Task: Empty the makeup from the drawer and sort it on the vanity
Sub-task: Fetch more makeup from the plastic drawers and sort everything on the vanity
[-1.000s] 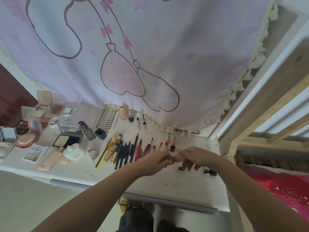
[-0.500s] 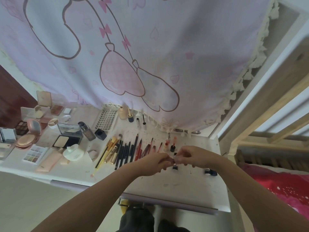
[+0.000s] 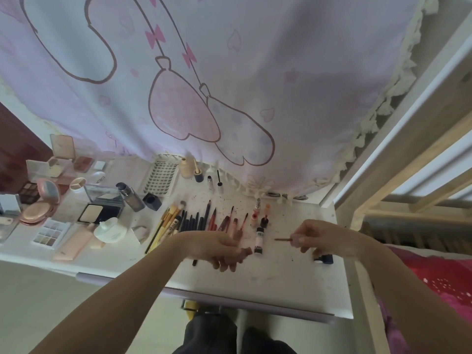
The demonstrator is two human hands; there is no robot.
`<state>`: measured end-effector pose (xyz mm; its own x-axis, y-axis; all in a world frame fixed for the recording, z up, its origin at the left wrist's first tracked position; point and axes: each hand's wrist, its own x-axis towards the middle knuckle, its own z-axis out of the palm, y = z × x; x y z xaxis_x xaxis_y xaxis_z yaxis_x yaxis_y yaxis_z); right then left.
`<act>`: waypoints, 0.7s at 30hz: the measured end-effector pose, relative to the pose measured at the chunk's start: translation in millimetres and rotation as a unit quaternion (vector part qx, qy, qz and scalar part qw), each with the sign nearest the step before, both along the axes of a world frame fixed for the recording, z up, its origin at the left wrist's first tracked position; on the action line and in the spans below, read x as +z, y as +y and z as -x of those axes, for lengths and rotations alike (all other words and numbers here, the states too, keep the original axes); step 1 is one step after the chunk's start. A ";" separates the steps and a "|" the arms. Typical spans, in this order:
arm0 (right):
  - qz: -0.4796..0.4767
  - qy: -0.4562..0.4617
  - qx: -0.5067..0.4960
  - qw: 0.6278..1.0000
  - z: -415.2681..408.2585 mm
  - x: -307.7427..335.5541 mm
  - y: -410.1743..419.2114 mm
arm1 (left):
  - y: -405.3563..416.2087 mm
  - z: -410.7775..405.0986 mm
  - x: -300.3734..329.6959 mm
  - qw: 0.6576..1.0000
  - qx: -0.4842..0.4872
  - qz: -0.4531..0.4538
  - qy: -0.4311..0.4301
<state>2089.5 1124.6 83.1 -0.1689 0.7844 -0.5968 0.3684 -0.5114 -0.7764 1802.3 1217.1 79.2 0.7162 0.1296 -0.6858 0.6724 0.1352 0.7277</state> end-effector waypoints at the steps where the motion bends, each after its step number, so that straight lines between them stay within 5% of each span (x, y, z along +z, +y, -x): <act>1: 0.012 0.056 -0.056 0.997 -7.1 -1.4 -1.1 | 0.5 5.1 -3.4 0.999 0.035 0.006 -0.011; 6: 0.038 0.175 -0.176 0.968 -3.0 -14.7 -5.9 | -17.2 -26.0 -11.6 0.984 0.161 -0.012 -0.075; 12: 0.017 0.218 -0.287 0.933 13.4 -32.3 -16.9 | -45.5 -61.1 -37.0 0.938 0.206 -0.276 -0.038; 17: -0.014 0.154 -0.287 0.945 36.4 -51.5 -17.6 | -46.7 -59.4 -56.7 0.899 0.222 -0.377 -0.004; 21: -0.105 -0.021 -0.243 0.964 51.5 -71.3 -8.3 | -46.4 -64.8 -64.9 0.845 0.203 -0.495 -0.006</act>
